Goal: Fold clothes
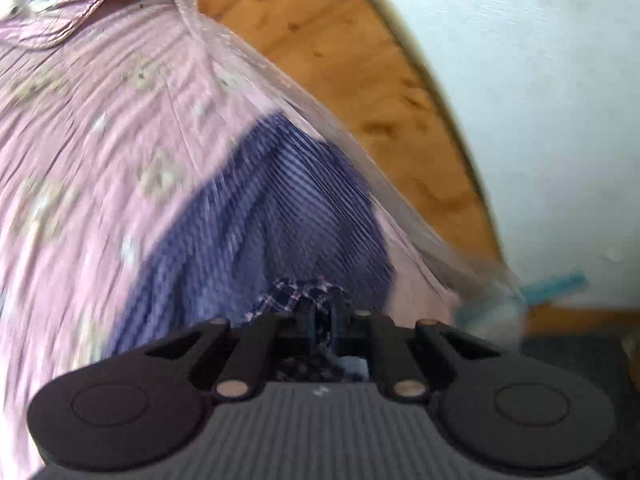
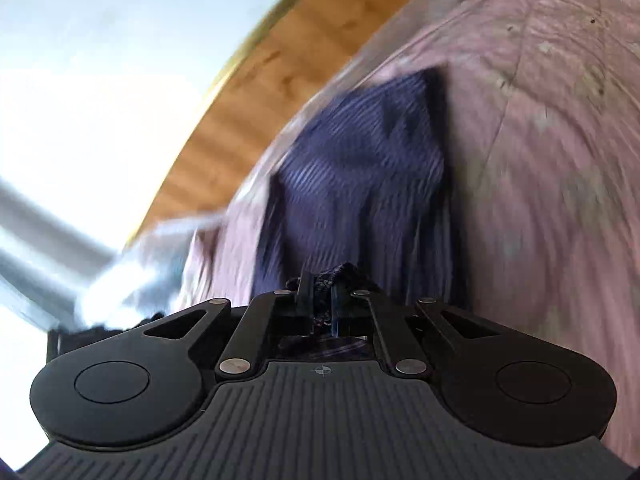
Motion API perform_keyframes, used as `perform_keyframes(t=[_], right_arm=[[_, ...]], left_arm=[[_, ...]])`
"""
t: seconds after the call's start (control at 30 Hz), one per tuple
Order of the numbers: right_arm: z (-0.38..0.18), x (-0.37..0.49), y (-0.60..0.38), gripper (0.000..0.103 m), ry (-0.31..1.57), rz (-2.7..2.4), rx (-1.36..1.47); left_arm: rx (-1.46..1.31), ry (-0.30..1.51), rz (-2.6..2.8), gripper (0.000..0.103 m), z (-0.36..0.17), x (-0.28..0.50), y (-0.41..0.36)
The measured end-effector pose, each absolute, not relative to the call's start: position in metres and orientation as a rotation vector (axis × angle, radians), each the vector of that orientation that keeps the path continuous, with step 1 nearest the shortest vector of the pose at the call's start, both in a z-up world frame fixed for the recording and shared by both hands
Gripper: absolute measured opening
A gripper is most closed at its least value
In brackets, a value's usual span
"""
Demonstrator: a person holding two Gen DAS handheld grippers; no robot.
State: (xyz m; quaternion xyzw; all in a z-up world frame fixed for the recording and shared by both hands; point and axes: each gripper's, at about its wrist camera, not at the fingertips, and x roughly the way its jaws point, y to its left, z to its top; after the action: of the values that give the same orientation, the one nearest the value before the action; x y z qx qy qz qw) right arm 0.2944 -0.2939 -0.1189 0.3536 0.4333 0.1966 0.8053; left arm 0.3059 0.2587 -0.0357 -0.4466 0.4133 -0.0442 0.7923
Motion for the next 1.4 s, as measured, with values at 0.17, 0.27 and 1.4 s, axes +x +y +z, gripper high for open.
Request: perform_keyframes(t=[0.17, 0.27, 1.4], right_arm=[[-0.176, 0.363, -0.296, 0.028, 1.015, 0.291, 0.784], [-0.191, 0.368, -0.301, 0.032, 1.020, 0.263, 0.771], [-0.160, 0.277, -0.284, 0.000, 1.035, 0.464, 0.308]], left_arm=[[-0.806, 0.976, 0.063, 0.025, -0.072, 0.350, 0.263], [-0.688, 0.957, 0.074, 0.034, -0.064, 0.322, 0.268], [-0.344, 1.070, -0.058, 0.004, -0.107, 0.255, 0.234]])
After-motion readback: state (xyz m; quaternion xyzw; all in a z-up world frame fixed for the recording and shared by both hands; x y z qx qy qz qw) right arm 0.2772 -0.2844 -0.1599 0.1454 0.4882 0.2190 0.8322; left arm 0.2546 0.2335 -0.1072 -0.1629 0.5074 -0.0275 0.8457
